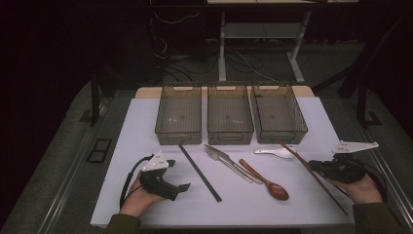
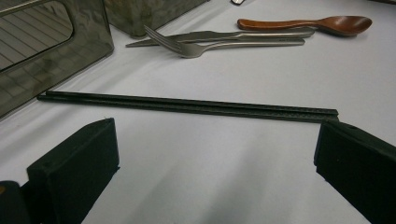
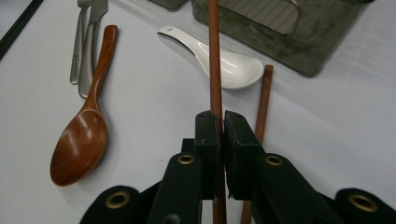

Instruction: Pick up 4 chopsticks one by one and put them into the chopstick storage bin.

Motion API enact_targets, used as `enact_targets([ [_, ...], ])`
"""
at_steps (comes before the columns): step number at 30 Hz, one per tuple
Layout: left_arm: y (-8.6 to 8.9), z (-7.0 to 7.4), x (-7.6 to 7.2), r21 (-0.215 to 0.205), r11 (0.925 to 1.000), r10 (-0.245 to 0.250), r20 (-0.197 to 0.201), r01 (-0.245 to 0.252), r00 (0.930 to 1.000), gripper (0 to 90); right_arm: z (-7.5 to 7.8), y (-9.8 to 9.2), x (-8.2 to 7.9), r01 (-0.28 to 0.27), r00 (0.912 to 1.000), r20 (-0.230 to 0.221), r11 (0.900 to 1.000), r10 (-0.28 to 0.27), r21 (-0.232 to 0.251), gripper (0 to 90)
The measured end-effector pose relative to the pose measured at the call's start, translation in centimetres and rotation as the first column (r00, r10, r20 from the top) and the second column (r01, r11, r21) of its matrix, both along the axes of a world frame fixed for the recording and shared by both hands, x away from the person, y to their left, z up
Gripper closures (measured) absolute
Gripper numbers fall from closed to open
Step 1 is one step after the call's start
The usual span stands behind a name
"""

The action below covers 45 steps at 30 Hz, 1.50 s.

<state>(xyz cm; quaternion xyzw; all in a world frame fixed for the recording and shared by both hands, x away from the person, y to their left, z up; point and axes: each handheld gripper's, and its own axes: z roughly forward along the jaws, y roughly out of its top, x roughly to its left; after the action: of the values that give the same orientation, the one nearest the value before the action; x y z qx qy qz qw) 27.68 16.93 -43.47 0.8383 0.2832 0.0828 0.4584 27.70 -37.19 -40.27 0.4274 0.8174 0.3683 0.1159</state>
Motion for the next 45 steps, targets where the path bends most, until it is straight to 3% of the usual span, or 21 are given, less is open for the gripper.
enact_targets([
  [20,0.0,0.0,0.0,-0.011,0.9999,0.003,0.003,-0.003,1.0,0.0,0.6,3.9,0.8,-0.094,0.9954,0.022,0.996,0.094,0.01,84.0],
  [45,0.0,0.2,-0.1,-0.02,0.9998,-0.002,0.017,0.002,0.9999,0.0,1.9,7.8,2.2,-0.16,0.9856,0.063,0.986,0.157,0.043,84.0],
])
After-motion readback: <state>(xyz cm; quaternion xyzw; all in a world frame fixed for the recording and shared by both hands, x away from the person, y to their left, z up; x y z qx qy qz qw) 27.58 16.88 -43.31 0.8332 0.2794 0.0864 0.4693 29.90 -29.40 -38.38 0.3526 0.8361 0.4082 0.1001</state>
